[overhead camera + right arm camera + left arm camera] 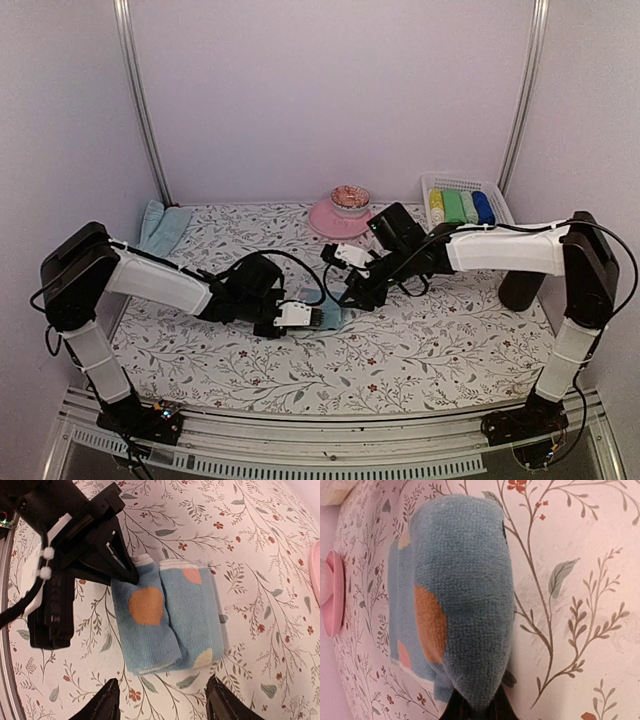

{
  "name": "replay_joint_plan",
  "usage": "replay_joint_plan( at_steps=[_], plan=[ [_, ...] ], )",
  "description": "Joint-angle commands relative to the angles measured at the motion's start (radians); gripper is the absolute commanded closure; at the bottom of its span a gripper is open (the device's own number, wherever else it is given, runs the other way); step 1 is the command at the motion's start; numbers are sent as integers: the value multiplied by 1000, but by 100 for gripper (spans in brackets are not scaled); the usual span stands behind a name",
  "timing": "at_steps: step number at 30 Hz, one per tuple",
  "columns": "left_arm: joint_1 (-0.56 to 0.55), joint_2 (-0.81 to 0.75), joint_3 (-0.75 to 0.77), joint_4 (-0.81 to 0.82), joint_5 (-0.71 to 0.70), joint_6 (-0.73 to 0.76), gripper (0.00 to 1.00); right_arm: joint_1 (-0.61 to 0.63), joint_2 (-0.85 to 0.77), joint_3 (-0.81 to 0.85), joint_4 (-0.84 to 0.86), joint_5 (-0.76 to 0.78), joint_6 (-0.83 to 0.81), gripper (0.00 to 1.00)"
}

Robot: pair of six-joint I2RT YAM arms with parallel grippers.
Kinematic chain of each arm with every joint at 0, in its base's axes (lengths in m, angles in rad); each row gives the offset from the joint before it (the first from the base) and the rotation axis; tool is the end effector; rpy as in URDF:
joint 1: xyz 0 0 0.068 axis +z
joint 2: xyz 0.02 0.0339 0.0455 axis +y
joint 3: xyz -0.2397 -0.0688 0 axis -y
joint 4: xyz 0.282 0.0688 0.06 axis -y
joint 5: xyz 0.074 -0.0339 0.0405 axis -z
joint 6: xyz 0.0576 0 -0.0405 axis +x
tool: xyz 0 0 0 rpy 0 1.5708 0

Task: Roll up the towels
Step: Roll the towel at the center of the board.

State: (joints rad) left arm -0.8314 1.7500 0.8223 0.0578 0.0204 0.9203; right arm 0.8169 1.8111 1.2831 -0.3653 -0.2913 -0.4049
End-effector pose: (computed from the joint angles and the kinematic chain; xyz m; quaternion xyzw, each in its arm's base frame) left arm 0.2449 -0.2703 0.0591 0.7236 0.5987 0.0057 0.3434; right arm 0.2835 0.3261 0.1554 -0.5748 0.7367 0.2012 0.2938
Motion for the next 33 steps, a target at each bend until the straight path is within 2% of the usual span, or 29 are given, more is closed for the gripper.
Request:
replay_joint_plan(
  at_steps=[1, 4, 8, 15, 21, 27, 33],
  plan=[
    [17, 75, 101, -314, 105, -95, 100, 24, -153, -208, 247, 147, 30, 40],
    [29, 116, 170, -397, 122, -110, 100, 84, -242, -348, 392, 239, 8, 38],
    [47, 158, 270, -530, 182, -114, 100, 146, -321, -515, 576, 279, -59, 38],
    [85, 296, 450, -762, 239, -110, 100, 244, -283, -642, 782, 371, -194, 38],
    [99, 339, 513, -837, 272, -105, 100, 315, -106, -571, 823, 537, -321, 39],
    [106, 376, 555, -879, 286, -95, 100, 326, 19, -472, 860, 676, -401, 38],
    [113, 416, 600, -920, 298, -93, 100, 327, 117, -406, 905, 745, -513, 38]
  ],
)
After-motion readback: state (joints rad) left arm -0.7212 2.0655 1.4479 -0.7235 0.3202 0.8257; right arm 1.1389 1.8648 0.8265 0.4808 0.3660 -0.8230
